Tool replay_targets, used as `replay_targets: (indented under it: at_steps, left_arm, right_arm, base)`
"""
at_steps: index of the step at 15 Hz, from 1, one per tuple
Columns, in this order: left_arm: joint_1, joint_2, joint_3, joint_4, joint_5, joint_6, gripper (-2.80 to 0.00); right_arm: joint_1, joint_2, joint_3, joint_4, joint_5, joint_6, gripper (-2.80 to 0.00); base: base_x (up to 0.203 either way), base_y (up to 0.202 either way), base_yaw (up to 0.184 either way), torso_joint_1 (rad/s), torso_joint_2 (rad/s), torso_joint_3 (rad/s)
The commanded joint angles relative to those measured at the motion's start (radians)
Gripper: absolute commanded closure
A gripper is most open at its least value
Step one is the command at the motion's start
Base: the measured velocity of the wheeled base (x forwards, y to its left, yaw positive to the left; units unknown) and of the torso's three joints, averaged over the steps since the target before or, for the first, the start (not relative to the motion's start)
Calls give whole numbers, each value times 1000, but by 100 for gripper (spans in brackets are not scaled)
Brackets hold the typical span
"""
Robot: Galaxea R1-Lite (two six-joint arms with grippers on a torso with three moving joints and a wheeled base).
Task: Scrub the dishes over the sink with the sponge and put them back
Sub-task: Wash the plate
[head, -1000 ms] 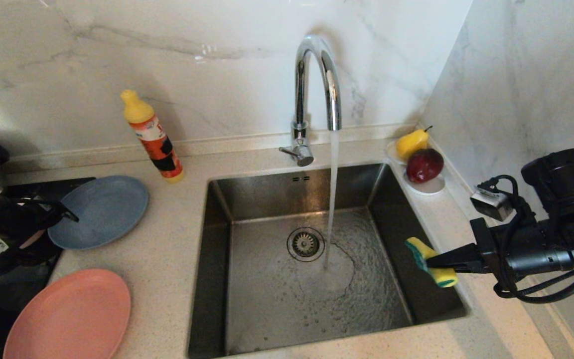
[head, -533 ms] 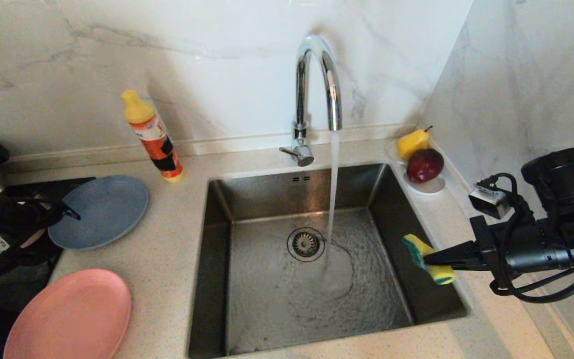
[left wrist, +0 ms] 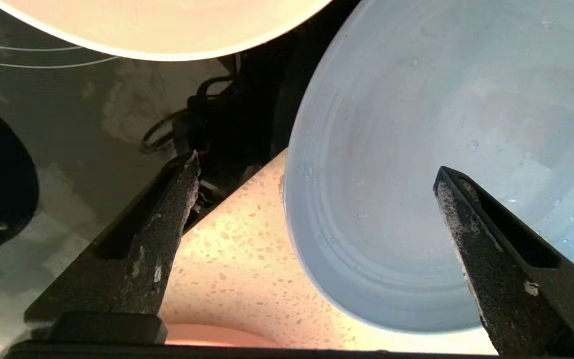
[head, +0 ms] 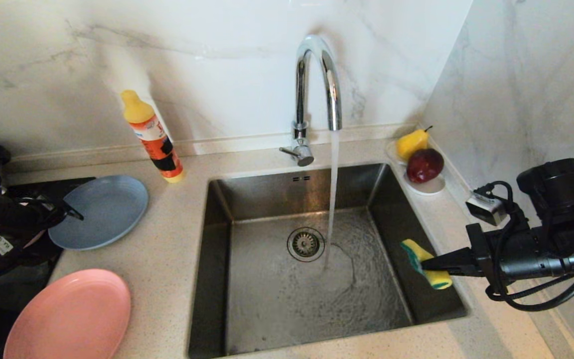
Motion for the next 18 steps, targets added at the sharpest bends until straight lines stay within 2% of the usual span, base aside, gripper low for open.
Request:
replay_targets:
  at_steps: [1,3,6,11,12,18]
  left_arm:
    - [0,19,1,2,-13,-6,-280]
    - [0,34,0,0,-41,-9,-280]
    - [0,32,1,-39,-44,-16,-280]
    - [0,37,-10,-41,-52,-16,-280]
    - [0,44,-13,-41,-51,-16,0]
    - [1,53,-11,-27,-37,-3,0]
  right_arm:
    - [1,9,6,1,4,2,0]
    - [1,9,9,1,3,1,0]
    - [1,14,9,1,3,1,0]
    - [1,24,11,1,3,1,0]
    - [1,27,11,1,3,1,0]
    - [1,37,11,1,3,1,0]
  base:
    - [0,0,0,0,0,0]
    - [0,0,0,0,0,0]
    - [0,0,0,0,0,0]
    - [0,0,0,0,0,0]
    - [0,0,0,0,0,0]
    - [0,0,0,0,0,0]
